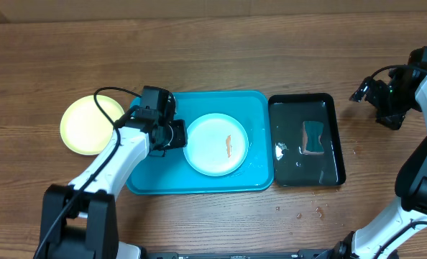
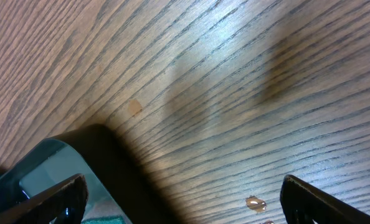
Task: Clean dirty plates on tray and stack at the side
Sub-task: 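Lower right gripper into the black basin toward the sponge, then grasp the sponge and rub it in the basin water with right gripper, then carry the wet sponge onto the light-blue plate with right gripper, then scrub the light-blue plate with the sponge while left gripper holds rim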
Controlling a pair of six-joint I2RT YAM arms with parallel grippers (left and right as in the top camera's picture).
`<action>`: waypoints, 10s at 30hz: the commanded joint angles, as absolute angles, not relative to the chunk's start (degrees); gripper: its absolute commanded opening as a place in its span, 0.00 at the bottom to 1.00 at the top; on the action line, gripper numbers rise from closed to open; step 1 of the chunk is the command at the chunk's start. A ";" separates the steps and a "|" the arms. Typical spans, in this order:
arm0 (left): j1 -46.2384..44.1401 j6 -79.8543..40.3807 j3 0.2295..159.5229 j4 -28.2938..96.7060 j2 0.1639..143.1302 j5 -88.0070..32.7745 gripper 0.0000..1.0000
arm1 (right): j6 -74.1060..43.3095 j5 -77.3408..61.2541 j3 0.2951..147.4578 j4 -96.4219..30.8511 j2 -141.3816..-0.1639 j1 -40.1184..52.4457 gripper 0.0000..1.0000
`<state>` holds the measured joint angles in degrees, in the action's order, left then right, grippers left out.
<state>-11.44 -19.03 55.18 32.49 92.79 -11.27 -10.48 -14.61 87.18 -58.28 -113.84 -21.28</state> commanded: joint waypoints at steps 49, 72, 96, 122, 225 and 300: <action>-13.87 -21.47 53.98 32.71 98.26 -0.62 0.06 | -10.48 -14.44 88.36 -58.11 -112.73 -21.23 1.00; -12.40 -21.37 53.98 32.75 98.26 -1.34 0.16 | 3.18 -26.92 88.36 -82.74 -112.73 -15.18 0.84; -12.40 -21.39 53.98 33.80 98.26 -3.05 0.20 | -7.79 -1.72 79.53 -66.46 -112.75 2.31 0.65; -12.45 -21.41 53.98 34.87 98.26 -2.98 0.19 | -7.70 -8.01 84.86 -68.05 -112.73 2.57 0.04; -12.29 -31.73 53.98 32.73 98.26 -10.17 0.04 | -5.58 -1.85 90.80 -76.03 -111.20 8.45 0.04; -12.45 -31.70 53.98 34.04 98.26 -10.59 0.05 | -17.37 -18.55 87.37 -50.15 -123.59 39.79 0.04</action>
<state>-12.45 -31.42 54.43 34.33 97.58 -9.39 -18.90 -5.50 89.14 -50.70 -122.39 38.28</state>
